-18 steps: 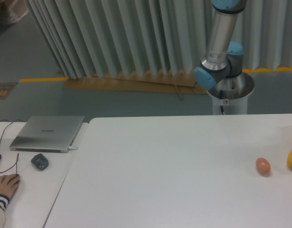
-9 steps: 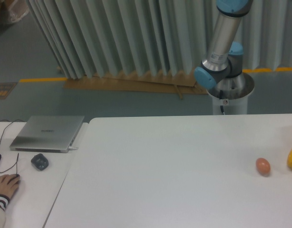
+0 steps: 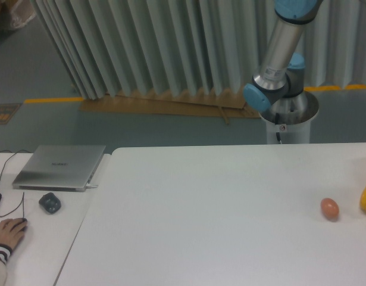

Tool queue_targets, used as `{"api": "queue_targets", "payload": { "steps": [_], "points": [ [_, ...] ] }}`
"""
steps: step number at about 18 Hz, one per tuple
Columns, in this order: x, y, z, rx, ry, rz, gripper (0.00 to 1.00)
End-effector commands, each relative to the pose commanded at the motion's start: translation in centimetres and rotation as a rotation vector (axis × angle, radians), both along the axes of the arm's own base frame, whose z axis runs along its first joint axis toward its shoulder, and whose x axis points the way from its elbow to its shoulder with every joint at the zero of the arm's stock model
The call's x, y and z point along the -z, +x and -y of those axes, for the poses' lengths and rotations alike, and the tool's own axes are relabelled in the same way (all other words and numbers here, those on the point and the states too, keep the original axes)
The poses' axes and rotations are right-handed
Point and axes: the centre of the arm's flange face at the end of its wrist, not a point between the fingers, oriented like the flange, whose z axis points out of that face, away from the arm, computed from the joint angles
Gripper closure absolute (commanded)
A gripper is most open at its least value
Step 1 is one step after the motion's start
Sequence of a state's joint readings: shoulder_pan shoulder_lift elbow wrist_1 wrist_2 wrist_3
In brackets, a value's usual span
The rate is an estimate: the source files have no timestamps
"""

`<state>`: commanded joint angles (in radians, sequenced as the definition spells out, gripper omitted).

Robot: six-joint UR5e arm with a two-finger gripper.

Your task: Place the bread in the basket

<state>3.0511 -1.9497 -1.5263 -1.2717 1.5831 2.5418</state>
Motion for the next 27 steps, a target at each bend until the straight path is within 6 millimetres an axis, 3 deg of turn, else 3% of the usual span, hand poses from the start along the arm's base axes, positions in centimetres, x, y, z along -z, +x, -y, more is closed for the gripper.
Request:
{"api": "queue_targets", "payload": {
  "steps": [3,4,12,18,27],
  "points": [
    [0.1,0.2,-0.4,0.001,0.001,0.002,0.05],
    [0.2,0.2,-0.4,0.000,0.001,0.003,0.00],
    [-1.1,0.7,-0.9,-0.020,0.042,-0.008,0.00],
    [-0.4,0.3,-0.6,-0.014,0.041,-0.004,0.00],
    [-1.3,0.3,-0.9,-0.005,0.039,-0.021,0.00]
  ]
}}
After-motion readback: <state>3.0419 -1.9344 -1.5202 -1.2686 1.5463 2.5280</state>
